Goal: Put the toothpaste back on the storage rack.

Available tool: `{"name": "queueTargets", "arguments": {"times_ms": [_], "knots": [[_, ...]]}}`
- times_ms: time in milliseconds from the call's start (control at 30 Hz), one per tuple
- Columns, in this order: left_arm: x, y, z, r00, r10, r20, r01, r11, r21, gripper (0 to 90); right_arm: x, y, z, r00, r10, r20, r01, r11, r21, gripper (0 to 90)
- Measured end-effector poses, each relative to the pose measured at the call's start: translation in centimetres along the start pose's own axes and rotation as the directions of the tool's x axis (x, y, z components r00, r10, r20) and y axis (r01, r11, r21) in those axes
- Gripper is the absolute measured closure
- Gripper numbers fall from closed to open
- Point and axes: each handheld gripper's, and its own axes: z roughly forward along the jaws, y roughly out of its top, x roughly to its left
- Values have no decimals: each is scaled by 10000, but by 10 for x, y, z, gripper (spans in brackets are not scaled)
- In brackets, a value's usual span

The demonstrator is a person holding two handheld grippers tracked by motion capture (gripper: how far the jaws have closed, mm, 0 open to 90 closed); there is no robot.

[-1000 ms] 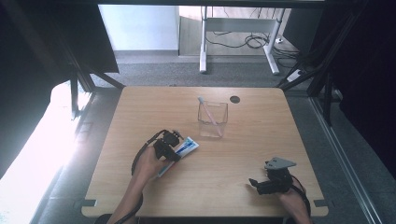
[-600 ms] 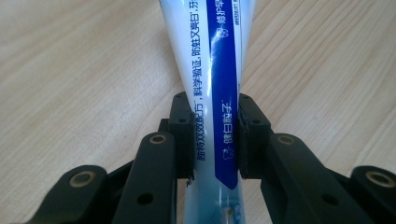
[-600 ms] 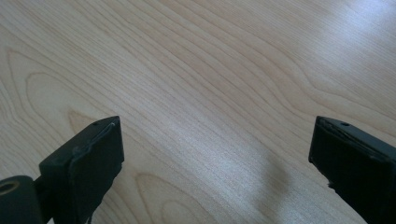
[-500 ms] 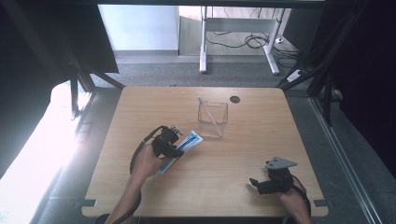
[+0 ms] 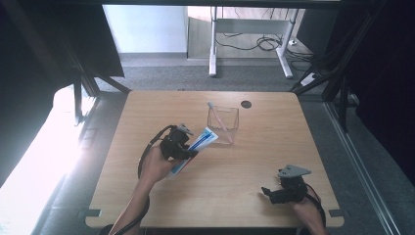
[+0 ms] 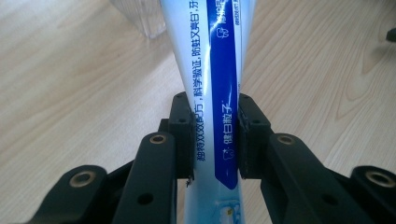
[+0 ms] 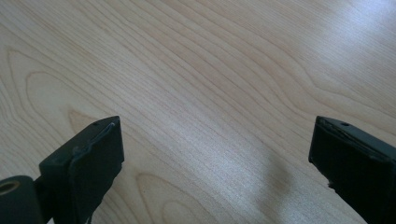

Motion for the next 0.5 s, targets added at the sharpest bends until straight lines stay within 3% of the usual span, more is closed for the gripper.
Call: {"name": "queueTargets", "arguments": {"times_ms": [500], "knots": [[-1,25,-4,10000,-15,-90,9,9973,-730,722,1,0,0,10000,23,-80,-23,10000,-92,36]]}}
